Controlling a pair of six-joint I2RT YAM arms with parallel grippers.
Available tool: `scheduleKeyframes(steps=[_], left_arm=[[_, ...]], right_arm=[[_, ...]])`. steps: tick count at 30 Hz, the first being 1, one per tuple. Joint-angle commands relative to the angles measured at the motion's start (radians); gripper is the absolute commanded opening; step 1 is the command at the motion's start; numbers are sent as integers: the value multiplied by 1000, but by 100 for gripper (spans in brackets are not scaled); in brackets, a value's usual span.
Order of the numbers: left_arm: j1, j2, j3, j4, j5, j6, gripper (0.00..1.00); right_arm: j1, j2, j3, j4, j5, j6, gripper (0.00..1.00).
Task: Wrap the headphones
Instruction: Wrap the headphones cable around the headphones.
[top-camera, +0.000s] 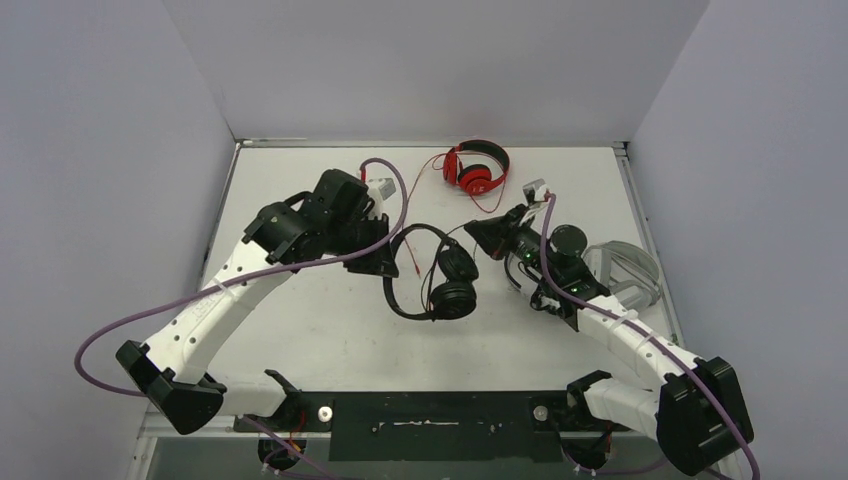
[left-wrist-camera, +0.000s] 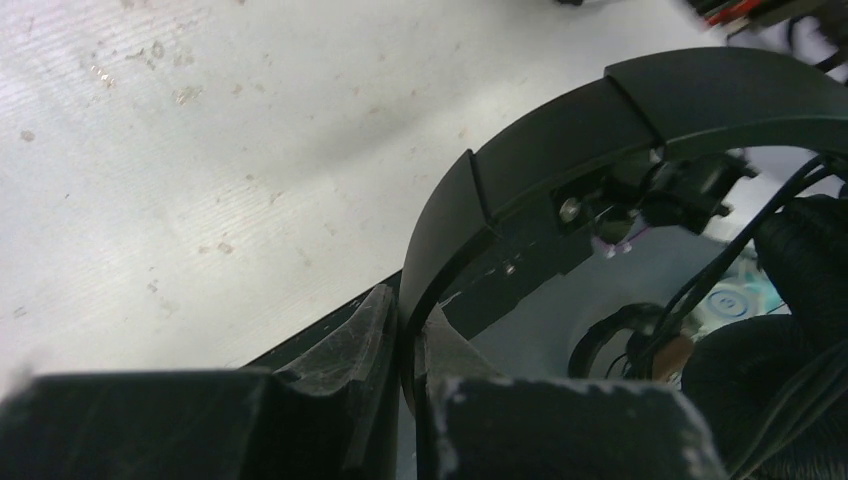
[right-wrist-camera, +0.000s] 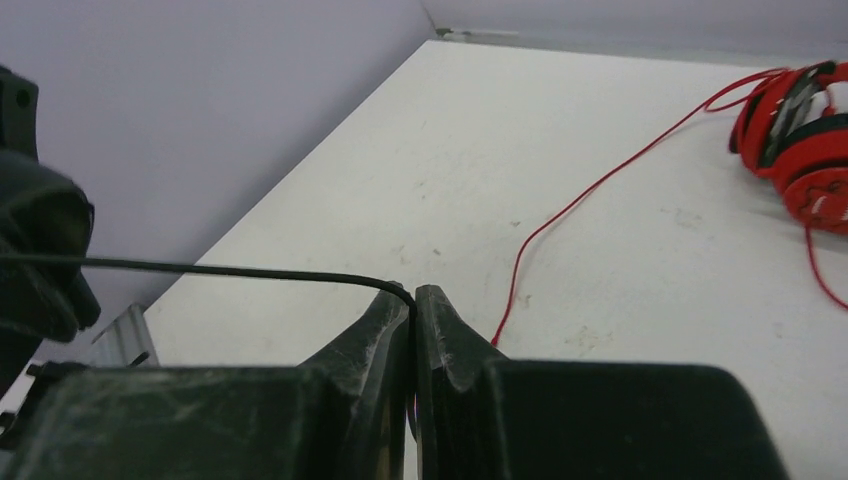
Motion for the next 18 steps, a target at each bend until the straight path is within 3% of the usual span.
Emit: scheduleKeyframes(steps=[1,11,18], left_arm=[[3,-84,-26,209,47,-146,0],[12,-162,-285,452,-136,-375,0],[-5,-221,-599,756,-125,-549,0]], right_arm=[[52,-9,-70,133,-127,44,0],[288,-161,-290,295,-58,141,3],[439,-203,-450,371,100,200,2]])
